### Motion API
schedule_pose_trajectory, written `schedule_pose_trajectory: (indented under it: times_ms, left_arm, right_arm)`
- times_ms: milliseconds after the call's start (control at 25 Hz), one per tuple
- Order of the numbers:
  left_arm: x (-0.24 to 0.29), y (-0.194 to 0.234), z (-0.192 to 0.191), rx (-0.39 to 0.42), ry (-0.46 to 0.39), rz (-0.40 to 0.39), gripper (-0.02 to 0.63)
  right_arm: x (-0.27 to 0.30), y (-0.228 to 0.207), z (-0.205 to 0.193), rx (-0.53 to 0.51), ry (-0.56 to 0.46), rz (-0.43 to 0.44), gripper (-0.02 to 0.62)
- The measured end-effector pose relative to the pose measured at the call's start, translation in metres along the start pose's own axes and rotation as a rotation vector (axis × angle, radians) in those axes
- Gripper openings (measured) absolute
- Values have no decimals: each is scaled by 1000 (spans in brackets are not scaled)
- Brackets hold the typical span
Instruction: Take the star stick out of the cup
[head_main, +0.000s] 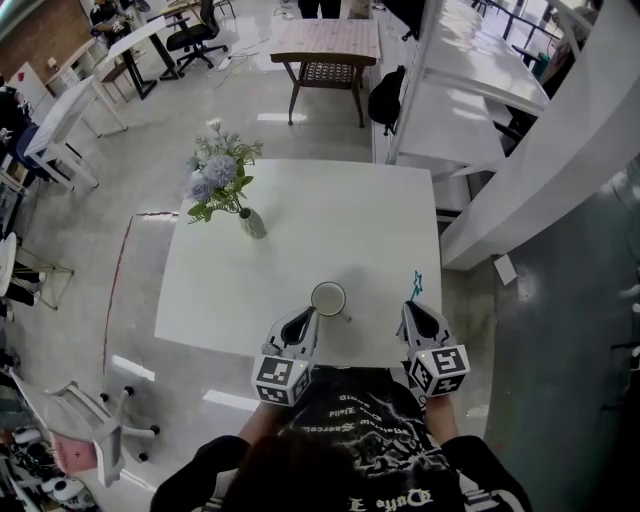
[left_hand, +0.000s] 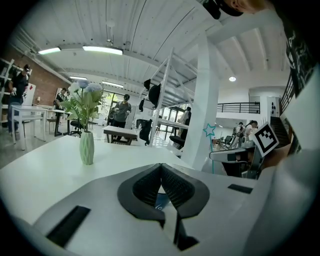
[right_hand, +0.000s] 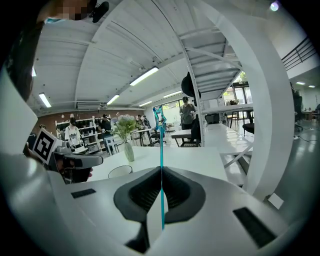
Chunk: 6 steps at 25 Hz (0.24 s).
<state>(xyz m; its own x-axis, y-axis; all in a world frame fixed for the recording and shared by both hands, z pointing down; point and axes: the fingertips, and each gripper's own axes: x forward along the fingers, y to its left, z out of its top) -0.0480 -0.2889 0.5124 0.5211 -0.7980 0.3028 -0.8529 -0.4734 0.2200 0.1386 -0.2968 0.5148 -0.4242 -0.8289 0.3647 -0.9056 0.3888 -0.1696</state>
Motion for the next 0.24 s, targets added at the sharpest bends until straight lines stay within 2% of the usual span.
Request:
schedule_pose_trajectory:
  times_ms: [240]
  left_arm:
    - [2, -2, 2, 8, 4, -4, 20]
  right_arm:
    - [3, -3, 1, -16, 5, -6, 11]
